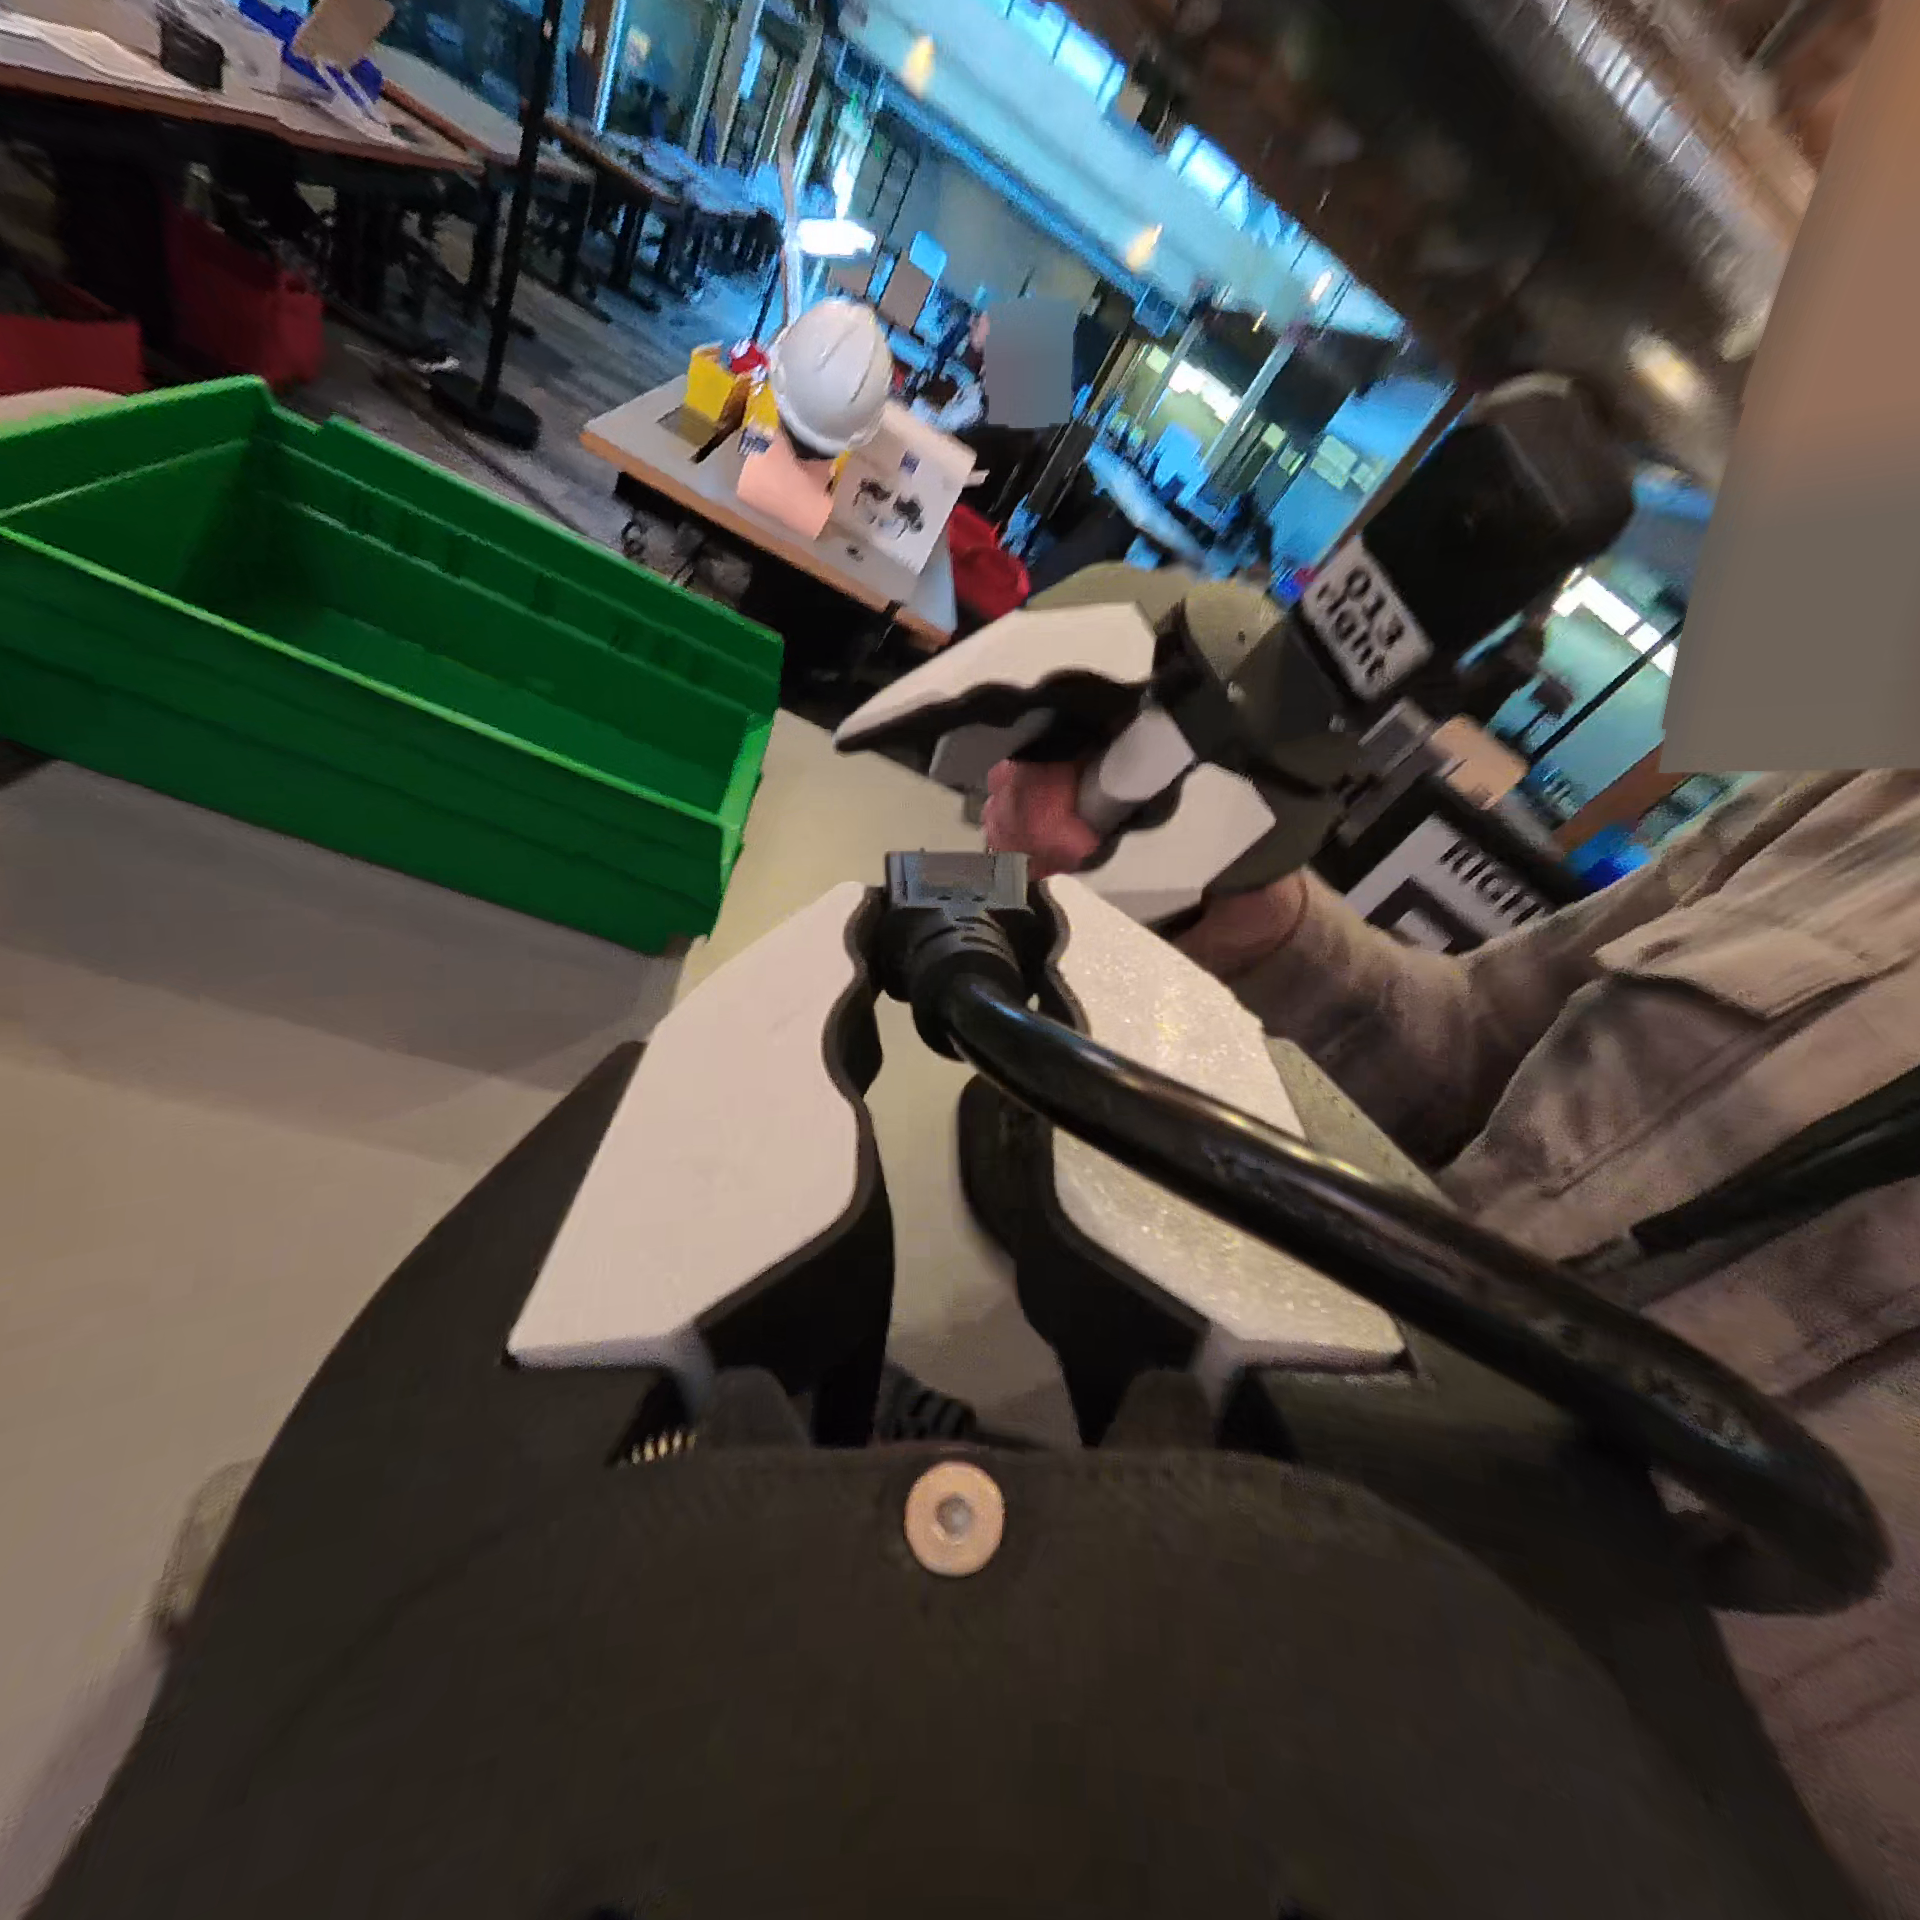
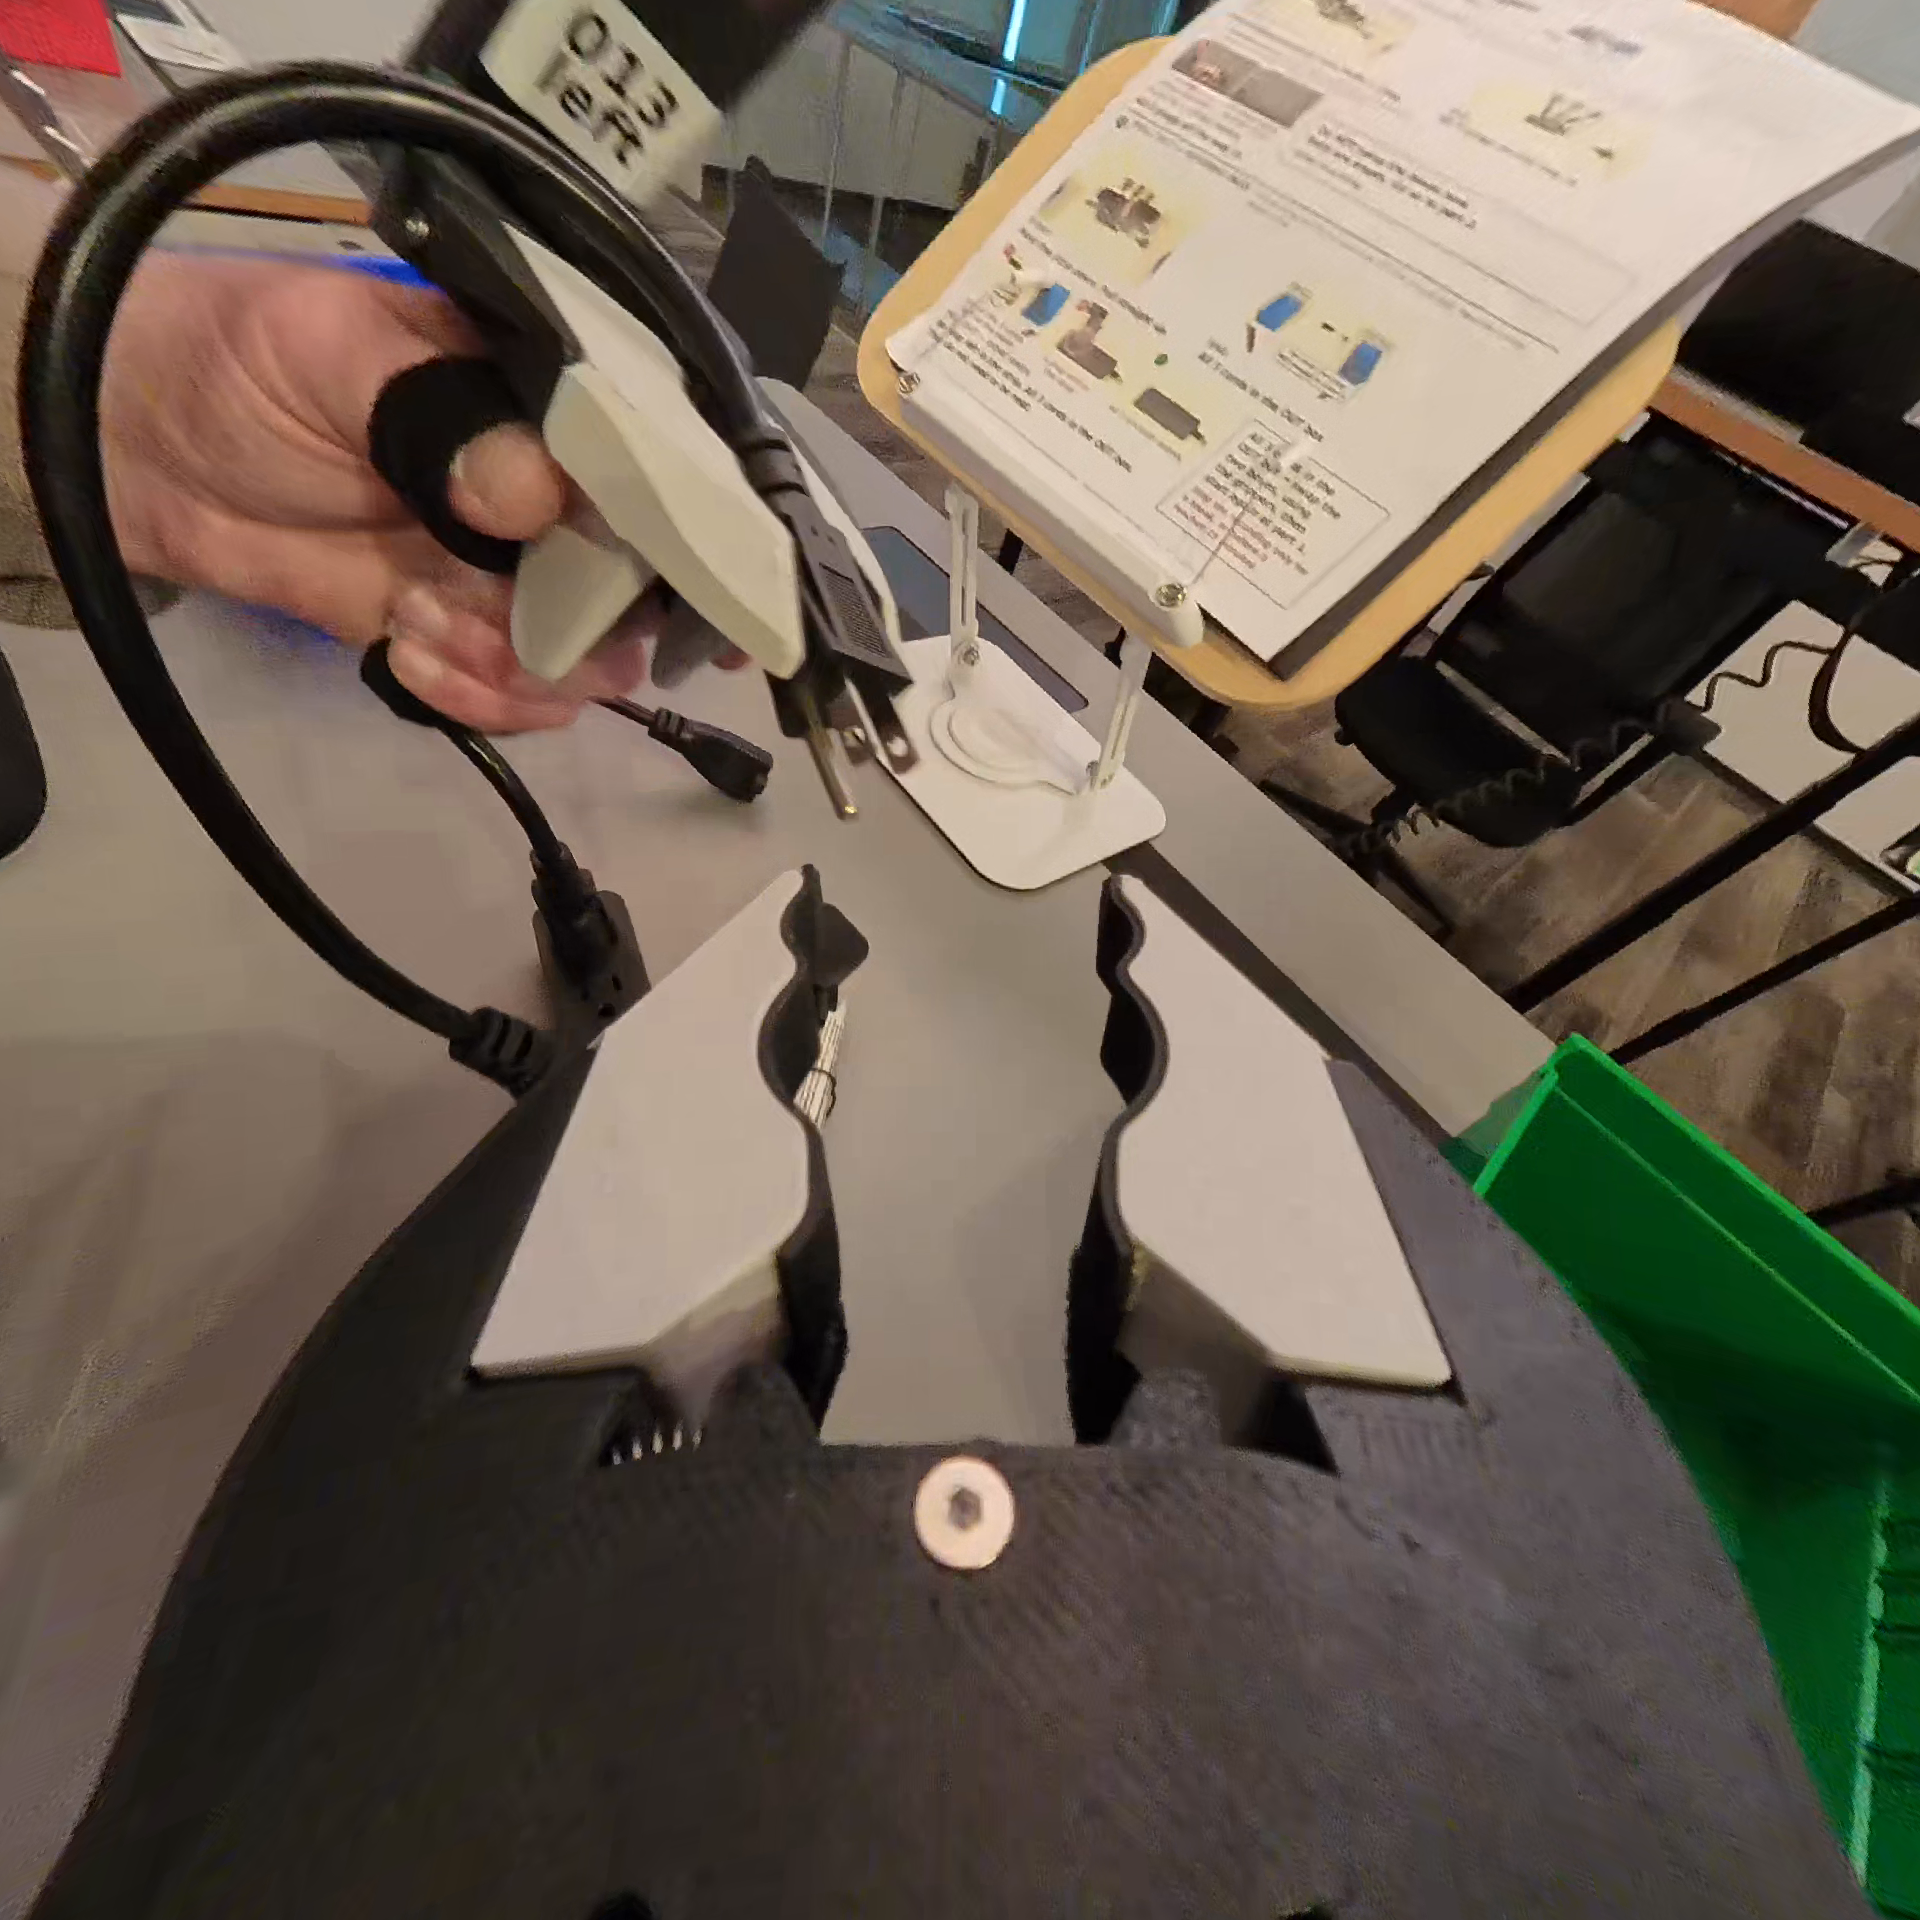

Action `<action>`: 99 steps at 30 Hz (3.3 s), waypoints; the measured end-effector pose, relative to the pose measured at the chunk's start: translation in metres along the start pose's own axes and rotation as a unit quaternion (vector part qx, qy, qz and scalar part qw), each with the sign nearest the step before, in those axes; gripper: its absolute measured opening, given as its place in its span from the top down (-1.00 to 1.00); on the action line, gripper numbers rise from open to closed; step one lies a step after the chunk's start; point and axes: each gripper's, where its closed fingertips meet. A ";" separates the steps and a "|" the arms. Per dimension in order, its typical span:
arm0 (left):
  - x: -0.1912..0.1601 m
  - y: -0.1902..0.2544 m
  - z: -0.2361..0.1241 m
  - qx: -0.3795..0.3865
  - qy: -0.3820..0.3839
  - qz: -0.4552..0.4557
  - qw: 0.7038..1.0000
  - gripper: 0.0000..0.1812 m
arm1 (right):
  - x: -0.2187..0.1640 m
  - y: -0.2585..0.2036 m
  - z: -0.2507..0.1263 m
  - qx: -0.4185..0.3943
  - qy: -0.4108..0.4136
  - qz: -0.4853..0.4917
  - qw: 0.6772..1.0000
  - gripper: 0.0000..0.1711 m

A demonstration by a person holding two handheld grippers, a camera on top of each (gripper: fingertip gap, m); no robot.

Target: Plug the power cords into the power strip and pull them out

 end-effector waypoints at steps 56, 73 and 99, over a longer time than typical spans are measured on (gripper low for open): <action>-0.144 -0.079 -0.032 0.027 -0.358 0.012 0.933 0.73 | -0.124 -0.134 0.142 0.295 -0.210 0.037 0.931 0.50; -0.071 -0.043 -0.009 -0.007 -0.159 -0.188 0.969 0.74 | -0.016 -0.056 0.097 -0.131 -0.089 -0.183 0.970 0.32; -0.024 0.004 -0.013 -0.008 -0.119 -0.059 0.991 0.37 | -0.004 -0.075 0.043 0.329 0.023 0.052 0.942 0.77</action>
Point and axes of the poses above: each gripper's, where its closed fingertips meet, z out along the fingers, x out of its top, y = z × x across the jaws, and after that the axes turned 14 degrees about -y, right-handed
